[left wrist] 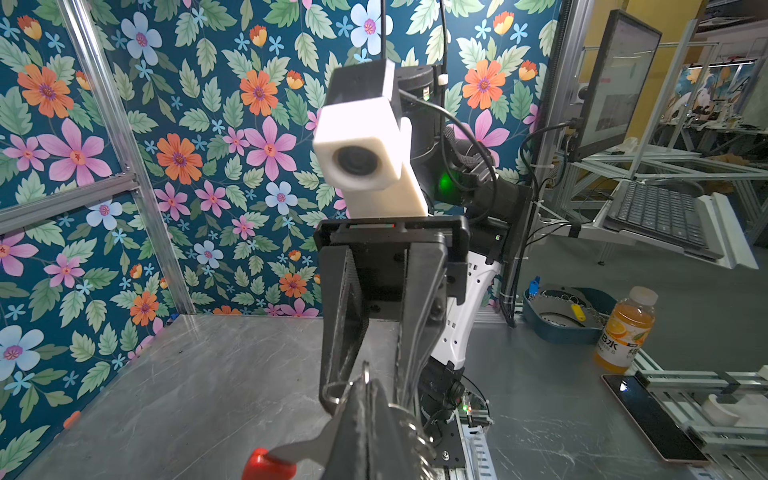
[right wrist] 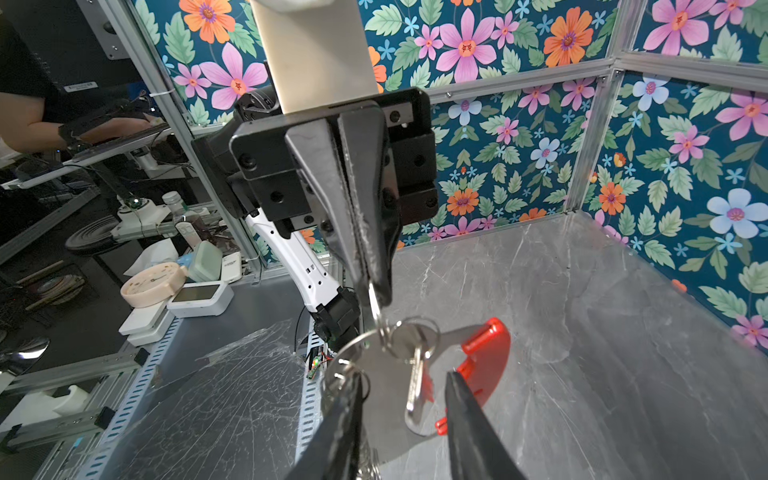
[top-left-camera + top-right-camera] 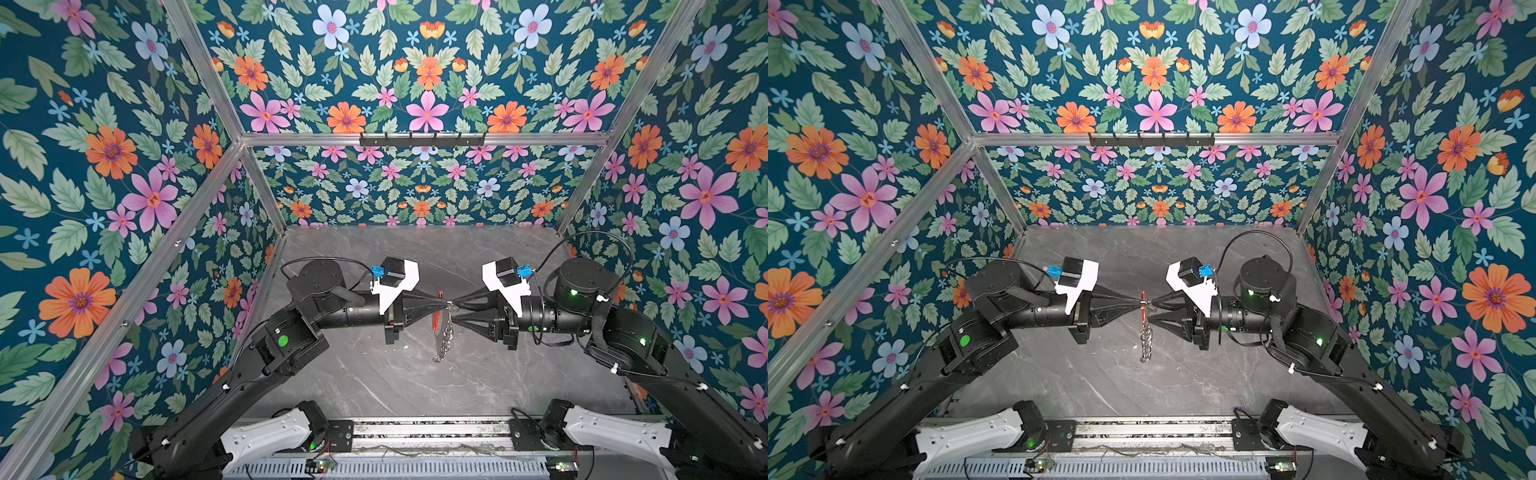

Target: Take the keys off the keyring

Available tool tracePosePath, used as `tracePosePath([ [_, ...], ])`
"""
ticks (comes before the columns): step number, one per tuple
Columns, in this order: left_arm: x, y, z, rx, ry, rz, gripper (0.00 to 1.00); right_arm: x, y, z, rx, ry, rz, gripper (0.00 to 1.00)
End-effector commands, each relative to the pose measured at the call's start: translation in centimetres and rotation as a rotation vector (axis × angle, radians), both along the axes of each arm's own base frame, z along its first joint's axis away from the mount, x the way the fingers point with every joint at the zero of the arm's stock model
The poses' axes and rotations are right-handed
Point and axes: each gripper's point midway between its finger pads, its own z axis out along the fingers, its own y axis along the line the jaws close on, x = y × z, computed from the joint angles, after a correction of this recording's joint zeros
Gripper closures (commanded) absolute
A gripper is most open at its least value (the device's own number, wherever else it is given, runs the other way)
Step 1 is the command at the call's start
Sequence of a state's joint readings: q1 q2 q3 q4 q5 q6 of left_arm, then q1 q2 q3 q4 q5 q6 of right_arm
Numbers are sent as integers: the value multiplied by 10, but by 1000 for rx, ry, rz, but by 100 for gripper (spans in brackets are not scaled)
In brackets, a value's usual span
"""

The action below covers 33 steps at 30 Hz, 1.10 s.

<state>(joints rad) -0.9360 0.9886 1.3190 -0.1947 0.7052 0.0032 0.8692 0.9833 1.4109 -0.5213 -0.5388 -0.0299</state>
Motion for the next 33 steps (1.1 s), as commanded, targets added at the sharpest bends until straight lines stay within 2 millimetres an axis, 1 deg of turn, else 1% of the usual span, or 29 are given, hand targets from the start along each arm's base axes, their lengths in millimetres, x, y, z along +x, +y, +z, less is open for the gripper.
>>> tracePosePath([
  [1, -2, 1, 12, -43, -23, -5, 100, 3, 1, 4, 6, -24, -14, 72],
  [5, -1, 2, 13, -48, -24, 1, 100, 4, 3, 2, -11, -23, -16, 82],
  [10, -1, 2, 13, -51, -23, 2, 100, 7, 3, -1, -32, -22, -32, 90],
  [14, 0, 2, 14, -54, -25, 9, 100, 9, 2, -4, -48, -17, -49, 100],
  [20, 3, 0, 13, -69, -24, 19, 100, 7, 3, -6, -64, -6, -36, 100],
  [24, 5, 0, 13, -79, -22, 27, 100, 4, 7, -12, -96, 17, -7, 100],
  [33, 9, 0, 11, -81, -26, 50, 100, -11, 16, -19, -134, 47, 89, 100],
])
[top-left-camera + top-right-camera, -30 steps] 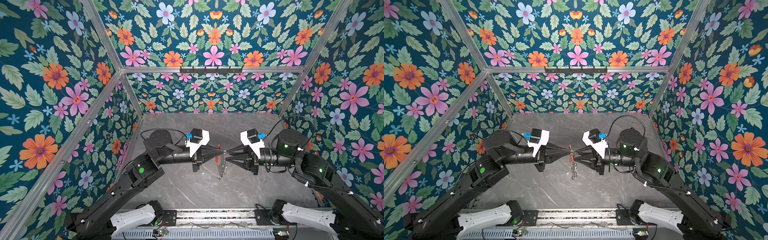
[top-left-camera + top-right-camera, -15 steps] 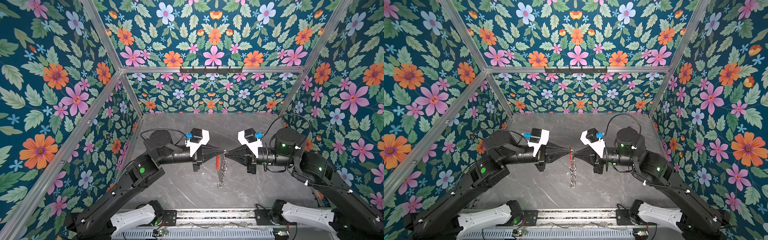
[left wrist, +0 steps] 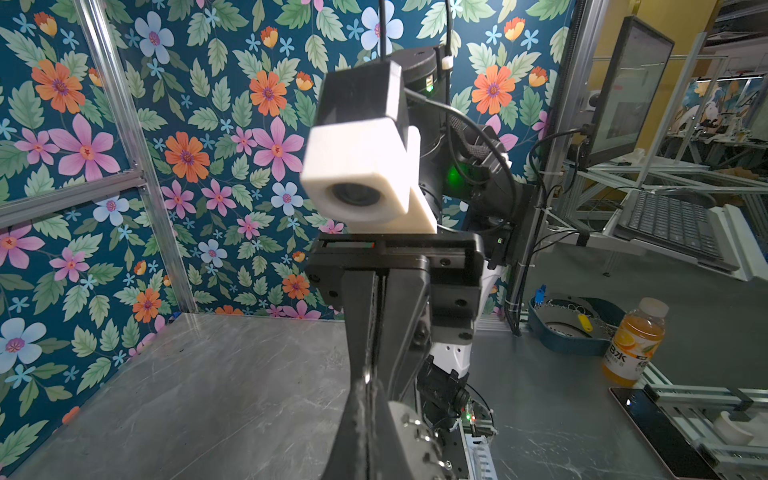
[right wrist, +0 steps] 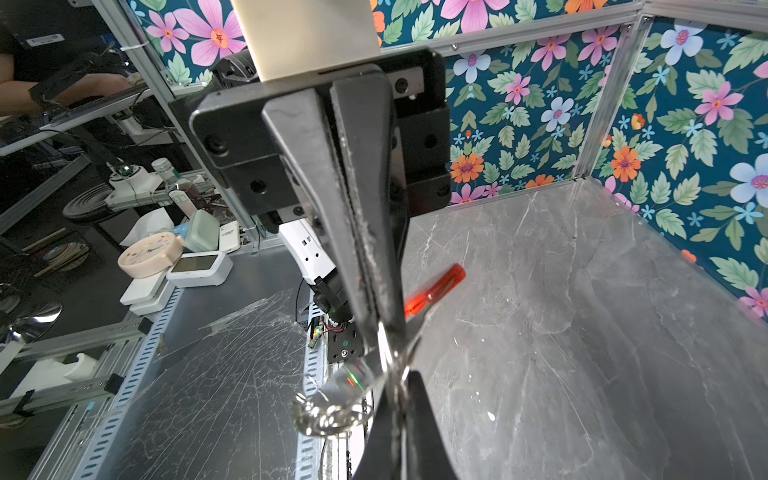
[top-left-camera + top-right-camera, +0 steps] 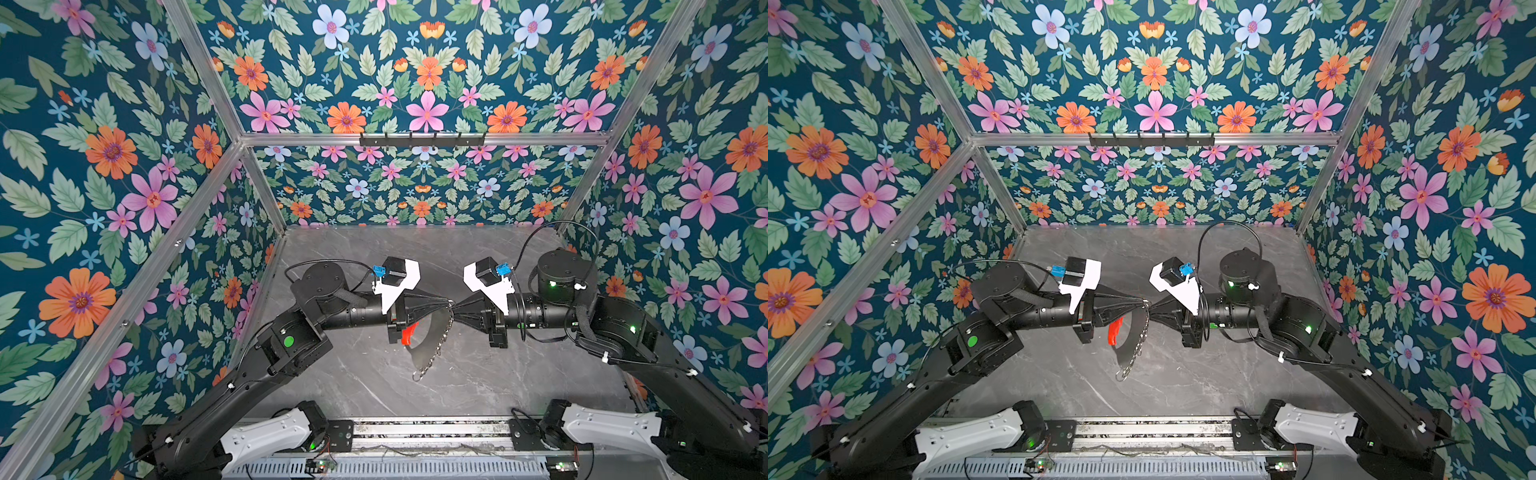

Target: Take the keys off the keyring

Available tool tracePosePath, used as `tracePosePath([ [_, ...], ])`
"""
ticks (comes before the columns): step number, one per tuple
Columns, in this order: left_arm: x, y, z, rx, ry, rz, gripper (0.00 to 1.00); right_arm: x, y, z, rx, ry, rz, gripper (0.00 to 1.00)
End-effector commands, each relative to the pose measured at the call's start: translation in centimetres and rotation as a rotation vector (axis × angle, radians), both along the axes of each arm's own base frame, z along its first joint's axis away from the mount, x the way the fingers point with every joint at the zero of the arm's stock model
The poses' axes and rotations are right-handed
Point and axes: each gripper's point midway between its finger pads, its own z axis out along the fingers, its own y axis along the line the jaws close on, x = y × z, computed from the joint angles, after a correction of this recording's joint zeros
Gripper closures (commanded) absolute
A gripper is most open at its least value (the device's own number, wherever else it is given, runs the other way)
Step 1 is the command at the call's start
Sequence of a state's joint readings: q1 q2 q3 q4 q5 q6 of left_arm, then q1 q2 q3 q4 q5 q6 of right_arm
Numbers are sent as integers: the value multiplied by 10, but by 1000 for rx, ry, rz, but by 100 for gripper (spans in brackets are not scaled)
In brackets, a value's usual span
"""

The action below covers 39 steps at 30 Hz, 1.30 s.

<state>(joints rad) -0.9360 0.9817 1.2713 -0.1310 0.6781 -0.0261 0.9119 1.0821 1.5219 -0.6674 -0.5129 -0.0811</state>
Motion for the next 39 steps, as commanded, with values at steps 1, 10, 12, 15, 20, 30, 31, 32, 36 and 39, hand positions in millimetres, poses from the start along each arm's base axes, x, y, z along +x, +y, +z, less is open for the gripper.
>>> tracePosePath([
  [1, 2, 3, 17, -62, -45, 24, 100, -11, 2, -6, -21, 23, 61, 100],
  [10, -2, 4, 14, -48, -48, 6, 100, -10, -4, -6, -17, 18, 34, 100],
  [12, -2, 4, 14, -46, -48, 7, 100, -11, -6, -4, -8, 13, 25, 98],
  [15, -3, 5, 13, -41, -49, 6, 100, -11, -11, -3, -5, 6, 3, 87],
  [20, -6, 7, 9, -25, -57, -2, 100, -12, -23, -1, 0, -8, -36, 67],
  [30, -11, 3, -1, 11, -61, -45, 100, -11, -43, 30, 136, -81, -128, 63],
  [31, -12, 2, -1, 14, -59, -57, 100, -13, -42, 34, 147, -75, -118, 63],
  [32, -13, 2, -2, 18, -58, -68, 100, -16, -40, 36, 154, -62, -95, 63],
  [36, -18, 0, -4, 27, -55, -107, 100, -19, -27, 42, 163, -8, -39, 63],
  [39, -20, -1, -5, 30, -54, -119, 100, -23, -19, 42, 162, 23, 12, 63],
])
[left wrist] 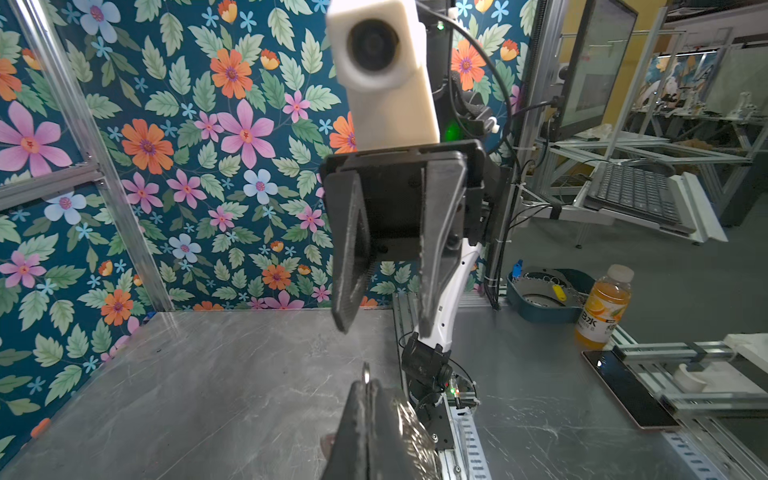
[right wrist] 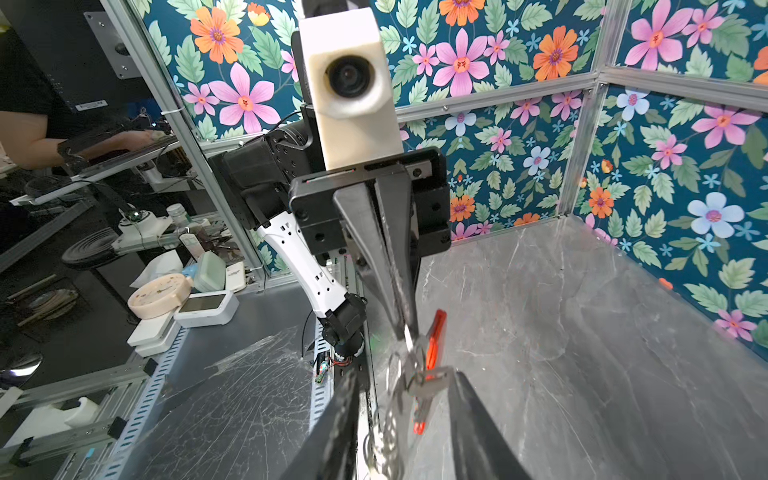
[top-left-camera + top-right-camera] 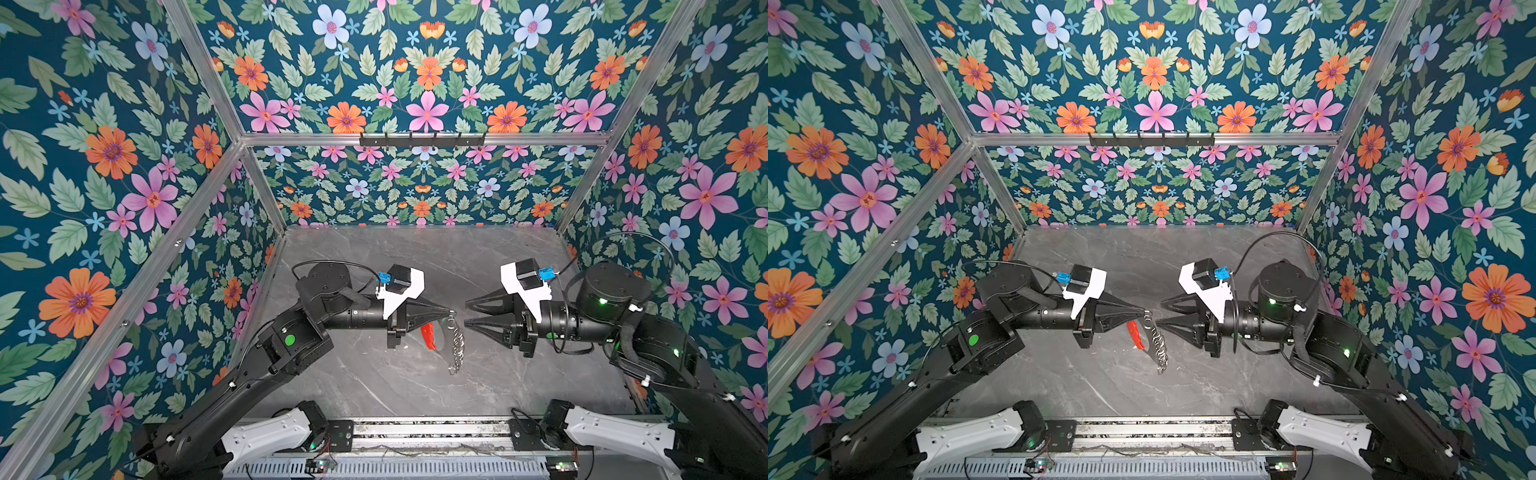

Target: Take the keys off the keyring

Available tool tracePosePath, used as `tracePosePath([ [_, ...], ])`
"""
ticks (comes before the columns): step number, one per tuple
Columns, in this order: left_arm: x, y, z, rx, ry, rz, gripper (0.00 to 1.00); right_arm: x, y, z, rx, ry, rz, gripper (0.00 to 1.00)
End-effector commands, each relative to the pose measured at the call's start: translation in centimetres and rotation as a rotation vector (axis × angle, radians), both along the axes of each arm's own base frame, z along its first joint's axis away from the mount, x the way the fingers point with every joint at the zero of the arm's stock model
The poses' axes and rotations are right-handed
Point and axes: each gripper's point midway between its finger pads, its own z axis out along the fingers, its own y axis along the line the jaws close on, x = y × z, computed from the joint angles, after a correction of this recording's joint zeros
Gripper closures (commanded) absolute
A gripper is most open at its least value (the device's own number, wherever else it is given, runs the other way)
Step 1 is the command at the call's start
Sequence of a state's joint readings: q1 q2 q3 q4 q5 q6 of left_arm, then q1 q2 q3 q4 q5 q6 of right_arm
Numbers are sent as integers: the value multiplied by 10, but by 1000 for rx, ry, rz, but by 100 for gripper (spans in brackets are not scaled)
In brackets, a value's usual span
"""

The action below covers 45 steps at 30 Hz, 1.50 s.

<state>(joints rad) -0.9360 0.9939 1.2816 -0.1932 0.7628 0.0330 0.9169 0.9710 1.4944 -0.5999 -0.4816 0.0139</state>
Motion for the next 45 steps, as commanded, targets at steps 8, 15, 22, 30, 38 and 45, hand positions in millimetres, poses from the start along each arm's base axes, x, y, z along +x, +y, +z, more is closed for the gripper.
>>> tracePosePath([
  [8, -8, 2, 8, -28, -37, -40, 100, -7, 11, 5, 16, 58, 78, 73],
  [15, -9, 3, 11, -40, -41, -40, 100, -2, 12, -3, -4, 84, 69, 74],
  [22, -8, 2, 11, -38, -34, -40, 100, 2, 12, -4, -1, 94, 65, 84],
  [30, -5, 1, 9, -34, -27, -29, 100, 1, 13, -2, 2, 106, 72, 98],
  [38, 2, 1, 10, -31, -14, 12, 100, 8, 10, -10, -44, 140, 25, 100],
  [45, 8, 6, 1, 30, 20, 71, 70, 18, 0, -24, -156, 191, -46, 100],
])
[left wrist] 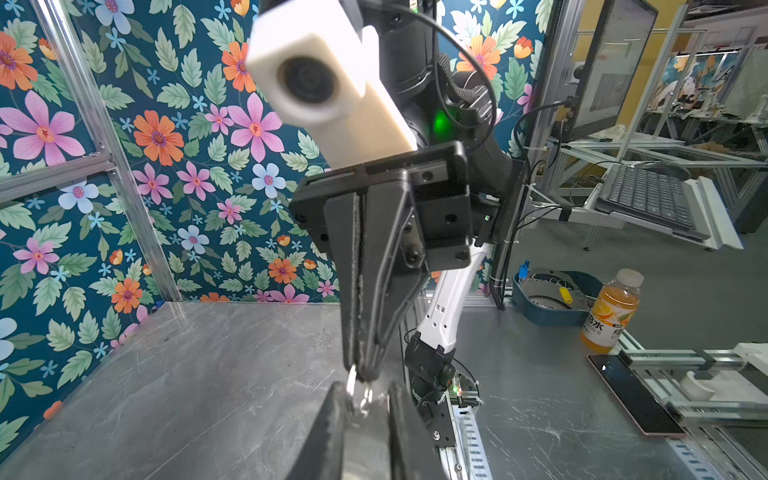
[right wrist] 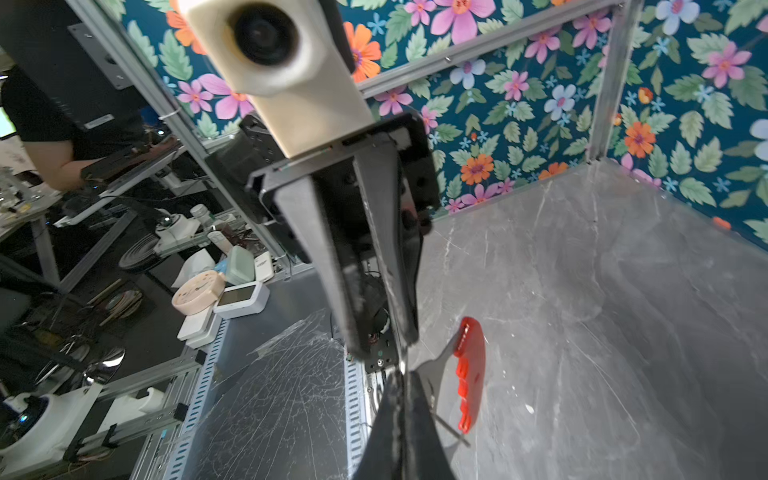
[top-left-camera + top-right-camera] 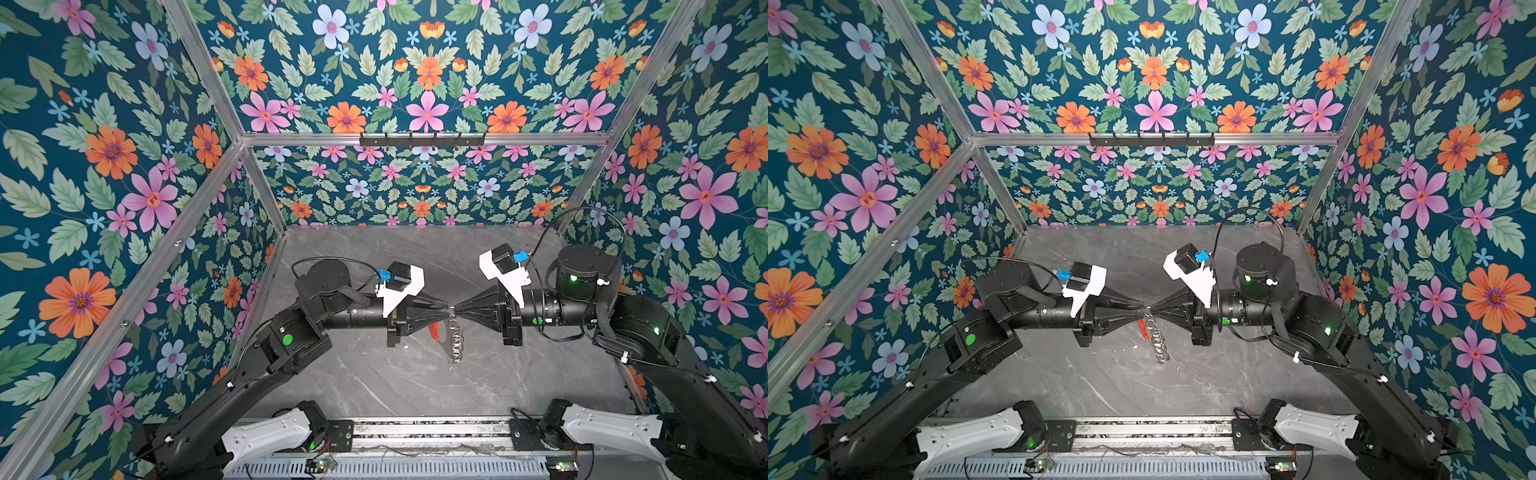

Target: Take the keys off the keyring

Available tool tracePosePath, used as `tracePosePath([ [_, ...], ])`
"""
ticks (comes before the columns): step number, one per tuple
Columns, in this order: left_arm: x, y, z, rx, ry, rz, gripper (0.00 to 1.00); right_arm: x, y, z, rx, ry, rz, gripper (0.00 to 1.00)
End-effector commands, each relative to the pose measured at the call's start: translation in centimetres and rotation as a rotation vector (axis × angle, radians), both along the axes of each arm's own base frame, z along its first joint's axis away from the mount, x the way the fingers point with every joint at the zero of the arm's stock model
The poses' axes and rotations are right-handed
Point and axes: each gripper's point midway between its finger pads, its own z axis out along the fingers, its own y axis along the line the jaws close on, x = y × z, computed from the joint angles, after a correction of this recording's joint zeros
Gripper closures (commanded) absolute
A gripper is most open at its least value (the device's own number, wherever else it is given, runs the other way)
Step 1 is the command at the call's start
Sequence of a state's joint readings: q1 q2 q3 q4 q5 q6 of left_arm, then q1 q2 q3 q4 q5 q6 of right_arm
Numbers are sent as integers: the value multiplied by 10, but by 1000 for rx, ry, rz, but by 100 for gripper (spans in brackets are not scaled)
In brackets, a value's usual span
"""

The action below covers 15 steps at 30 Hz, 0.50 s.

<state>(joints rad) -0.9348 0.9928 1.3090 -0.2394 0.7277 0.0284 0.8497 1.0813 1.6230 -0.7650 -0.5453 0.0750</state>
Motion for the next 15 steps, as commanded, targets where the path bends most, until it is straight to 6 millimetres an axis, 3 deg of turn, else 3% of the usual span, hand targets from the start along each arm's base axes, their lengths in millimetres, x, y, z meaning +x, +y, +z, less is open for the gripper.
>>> tracePosePath([
  [1, 4, 4, -2, 22, 8, 40, 67, 3, -7, -14, -85, 31, -35, 100],
  [5, 8, 4, -12, 77, 31, 59, 62, 5, -12, -19, -151, 47, -54, 100],
  [15, 13, -15, -32, 169, 100, -26, 62, 9, -9, -25, -212, 87, -58, 100],
])
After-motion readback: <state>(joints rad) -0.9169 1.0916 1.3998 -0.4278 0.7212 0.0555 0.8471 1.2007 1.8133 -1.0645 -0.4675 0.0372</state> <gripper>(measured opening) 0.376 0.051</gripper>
